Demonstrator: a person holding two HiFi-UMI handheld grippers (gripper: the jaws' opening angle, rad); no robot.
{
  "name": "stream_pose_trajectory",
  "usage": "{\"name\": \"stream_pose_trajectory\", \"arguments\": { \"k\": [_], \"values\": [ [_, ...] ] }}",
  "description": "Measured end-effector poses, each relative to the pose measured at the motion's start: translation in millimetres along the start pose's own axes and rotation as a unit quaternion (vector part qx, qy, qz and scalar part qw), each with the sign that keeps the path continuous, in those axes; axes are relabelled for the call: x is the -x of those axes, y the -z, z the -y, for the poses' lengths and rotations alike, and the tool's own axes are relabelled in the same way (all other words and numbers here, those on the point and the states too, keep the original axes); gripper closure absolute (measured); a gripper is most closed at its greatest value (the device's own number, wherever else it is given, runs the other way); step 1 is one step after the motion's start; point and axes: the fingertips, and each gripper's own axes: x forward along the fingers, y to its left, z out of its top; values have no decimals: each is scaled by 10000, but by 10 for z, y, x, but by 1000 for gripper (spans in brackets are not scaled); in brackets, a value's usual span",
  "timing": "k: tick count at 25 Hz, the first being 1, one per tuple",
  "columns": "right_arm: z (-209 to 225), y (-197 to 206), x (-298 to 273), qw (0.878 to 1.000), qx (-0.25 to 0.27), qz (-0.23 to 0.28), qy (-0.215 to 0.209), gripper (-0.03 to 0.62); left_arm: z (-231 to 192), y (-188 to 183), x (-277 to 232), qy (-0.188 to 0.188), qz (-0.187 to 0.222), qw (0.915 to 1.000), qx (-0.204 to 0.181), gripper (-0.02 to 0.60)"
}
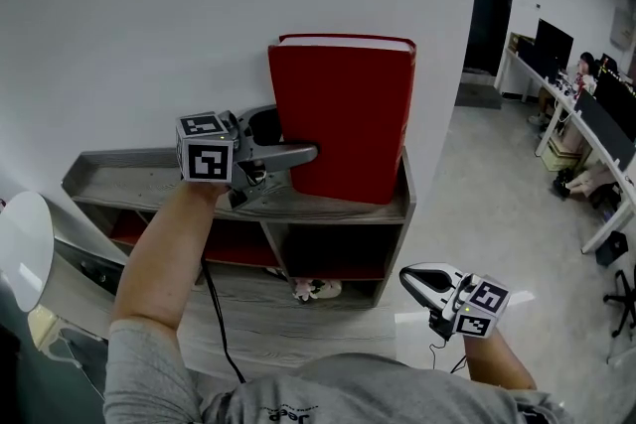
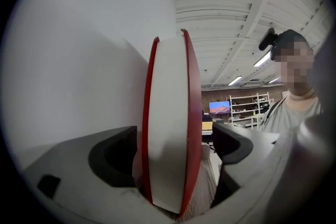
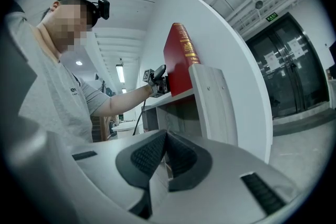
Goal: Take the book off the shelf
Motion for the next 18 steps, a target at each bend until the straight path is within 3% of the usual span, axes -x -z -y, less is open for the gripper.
{"name": "stream_pose_trajectory", "arguments": {
  "k": [5, 7, 8, 18],
  "values": [
    [24, 8, 33, 10000, -30, 0, 35, 583, 2, 43, -106, 88, -124, 9997, -197, 121],
    [30, 17, 29, 10000, -43, 1, 49, 583, -22, 40, -98, 58, -74, 9997, -226, 217],
    [32, 19, 30, 10000, -44, 4, 52, 583, -27, 35, -91, 59, -43, 9997, -228, 234],
    [10, -21, 83, 10000, 12, 1, -23, 583, 144, -24, -13, -158, 88, 9987, -476, 281]
  ]
}}
